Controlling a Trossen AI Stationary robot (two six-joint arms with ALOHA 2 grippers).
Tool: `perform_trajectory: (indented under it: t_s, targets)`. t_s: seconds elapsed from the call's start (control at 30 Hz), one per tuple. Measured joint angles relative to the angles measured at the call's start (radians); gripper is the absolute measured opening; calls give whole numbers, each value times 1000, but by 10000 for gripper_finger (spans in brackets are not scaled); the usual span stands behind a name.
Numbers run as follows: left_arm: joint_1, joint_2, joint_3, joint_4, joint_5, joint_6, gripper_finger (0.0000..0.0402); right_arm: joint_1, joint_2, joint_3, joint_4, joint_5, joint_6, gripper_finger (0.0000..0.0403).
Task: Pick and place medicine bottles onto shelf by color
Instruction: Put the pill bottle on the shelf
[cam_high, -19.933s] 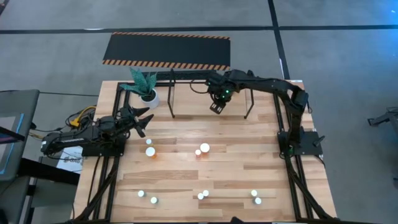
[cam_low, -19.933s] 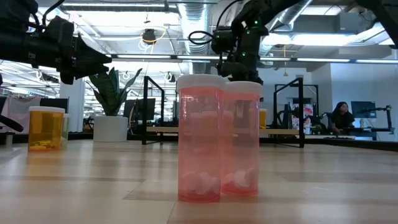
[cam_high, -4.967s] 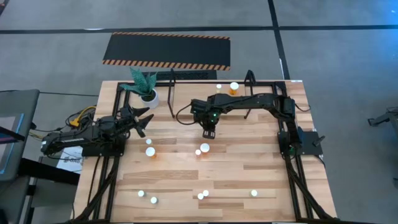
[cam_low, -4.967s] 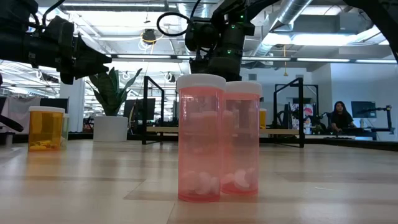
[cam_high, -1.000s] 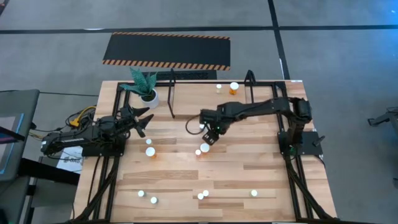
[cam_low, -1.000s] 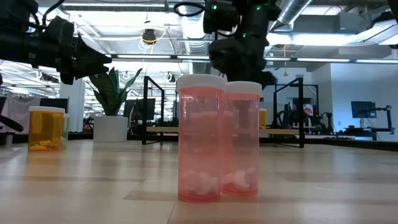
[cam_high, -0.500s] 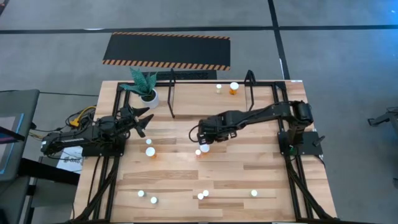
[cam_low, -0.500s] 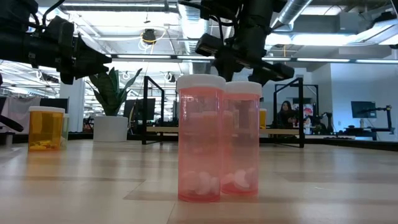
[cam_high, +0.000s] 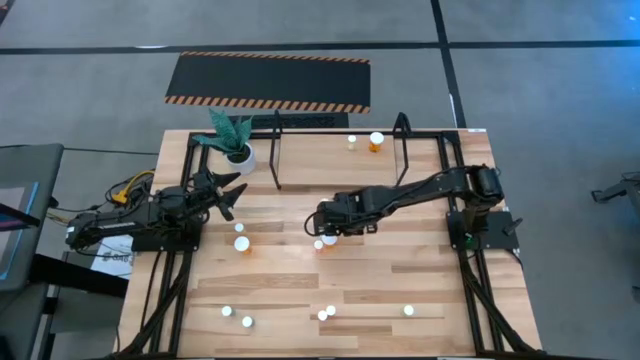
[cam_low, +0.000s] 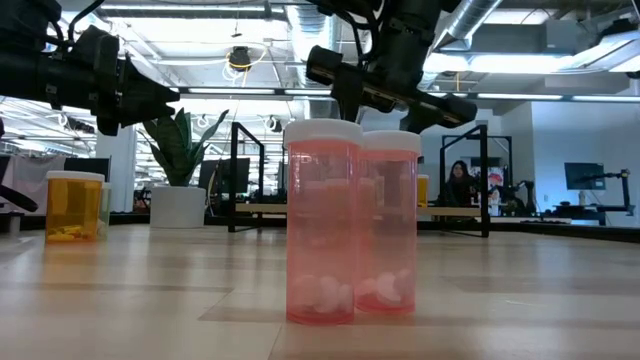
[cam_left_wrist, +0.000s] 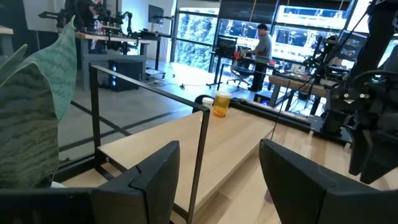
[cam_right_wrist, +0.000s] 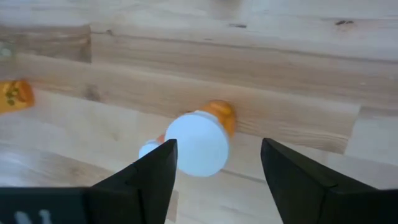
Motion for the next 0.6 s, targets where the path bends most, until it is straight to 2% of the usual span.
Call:
perform_trajectory:
  t_s: [0.2,0.33,0.6]
  targets:
    - [0,0,0,0,0,0,208,3,0,0,16,1,29,297]
    - [0,0,0,0,0,0,208,3,44,5,44,-1,38,316]
    - [0,4,0,0,1,0,208,-20,151,127,-38,-56,30,334]
